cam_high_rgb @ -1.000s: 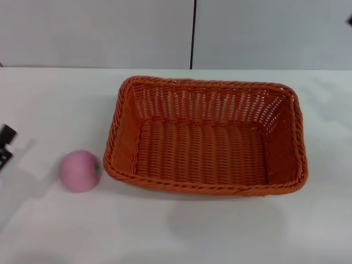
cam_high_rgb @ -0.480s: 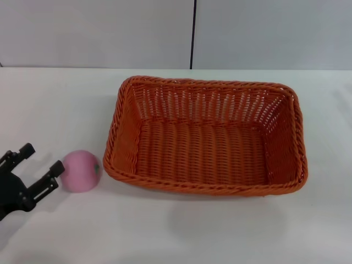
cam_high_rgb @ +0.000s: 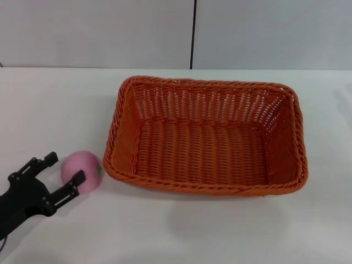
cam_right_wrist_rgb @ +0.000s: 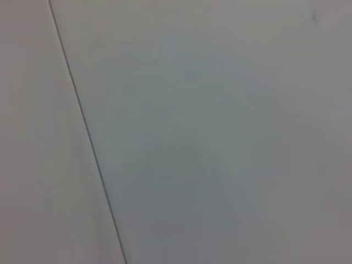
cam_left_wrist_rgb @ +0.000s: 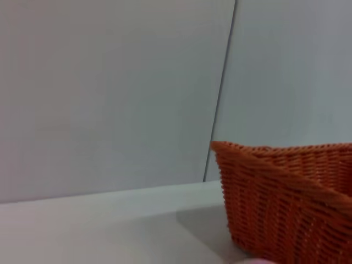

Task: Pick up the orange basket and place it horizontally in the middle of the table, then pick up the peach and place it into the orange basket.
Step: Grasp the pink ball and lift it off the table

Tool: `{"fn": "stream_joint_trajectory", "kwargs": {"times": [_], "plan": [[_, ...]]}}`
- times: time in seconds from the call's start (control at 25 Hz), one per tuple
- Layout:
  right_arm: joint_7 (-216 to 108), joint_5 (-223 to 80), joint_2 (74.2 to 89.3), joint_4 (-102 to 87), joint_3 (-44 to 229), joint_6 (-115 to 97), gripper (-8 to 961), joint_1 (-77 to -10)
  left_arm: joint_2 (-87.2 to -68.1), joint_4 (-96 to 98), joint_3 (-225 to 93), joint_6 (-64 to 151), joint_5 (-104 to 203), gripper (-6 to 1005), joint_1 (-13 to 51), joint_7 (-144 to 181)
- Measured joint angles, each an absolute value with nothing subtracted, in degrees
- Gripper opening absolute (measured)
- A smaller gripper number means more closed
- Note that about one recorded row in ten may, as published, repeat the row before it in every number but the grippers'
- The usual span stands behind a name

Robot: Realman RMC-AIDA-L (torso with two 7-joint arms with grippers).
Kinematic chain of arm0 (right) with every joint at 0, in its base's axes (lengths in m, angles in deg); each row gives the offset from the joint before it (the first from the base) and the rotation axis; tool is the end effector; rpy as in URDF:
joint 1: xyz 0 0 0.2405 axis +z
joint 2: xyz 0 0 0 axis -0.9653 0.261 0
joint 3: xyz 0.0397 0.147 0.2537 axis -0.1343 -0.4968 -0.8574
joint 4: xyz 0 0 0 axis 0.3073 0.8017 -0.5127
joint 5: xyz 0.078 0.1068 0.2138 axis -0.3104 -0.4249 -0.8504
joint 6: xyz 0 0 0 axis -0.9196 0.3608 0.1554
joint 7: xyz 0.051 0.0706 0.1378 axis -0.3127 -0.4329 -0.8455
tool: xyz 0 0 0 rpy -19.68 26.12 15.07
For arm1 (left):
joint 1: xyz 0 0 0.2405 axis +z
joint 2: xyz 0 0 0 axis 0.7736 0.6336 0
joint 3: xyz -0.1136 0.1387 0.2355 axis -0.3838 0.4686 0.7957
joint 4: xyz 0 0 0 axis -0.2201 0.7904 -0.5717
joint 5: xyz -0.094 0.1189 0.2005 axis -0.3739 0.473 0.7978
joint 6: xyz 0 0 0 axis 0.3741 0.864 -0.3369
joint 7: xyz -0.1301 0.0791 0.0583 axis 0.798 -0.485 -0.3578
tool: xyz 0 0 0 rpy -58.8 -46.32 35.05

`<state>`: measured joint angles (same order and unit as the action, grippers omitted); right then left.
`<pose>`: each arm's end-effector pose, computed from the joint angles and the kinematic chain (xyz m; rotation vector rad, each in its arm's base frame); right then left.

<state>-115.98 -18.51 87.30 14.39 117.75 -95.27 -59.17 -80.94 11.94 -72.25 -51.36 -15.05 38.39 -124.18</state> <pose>0.3770 0.3260 0.0570 -1.7704 0.5914 1.3570 -0.4472 0.2309 -0.0618 -2.1778 -0.6929 -0.7120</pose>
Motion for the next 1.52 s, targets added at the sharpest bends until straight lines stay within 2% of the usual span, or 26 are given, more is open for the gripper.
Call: {"fn": "stream_joint_trajectory", "kwargs": {"times": [0.8,1.0,1.52], "plan": [[-115.91,-18.62,87.33,13.4,117.77,-94.33,441,-59.12,-80.95,10.89,-70.5,-49.41,-15.04,697,37.45,-124.55],[-115.9,-18.66,87.32,13.36,117.77,-94.33,441,-59.12,-80.93,10.91,-70.43,-49.86,-15.04,465,37.41,-124.62],[-115.92,-18.67,87.32,13.29,117.77,-94.33,441,-59.14,-80.72,11.22,-73.09,-54.51,-15.63,286,37.76,-124.64]]}}
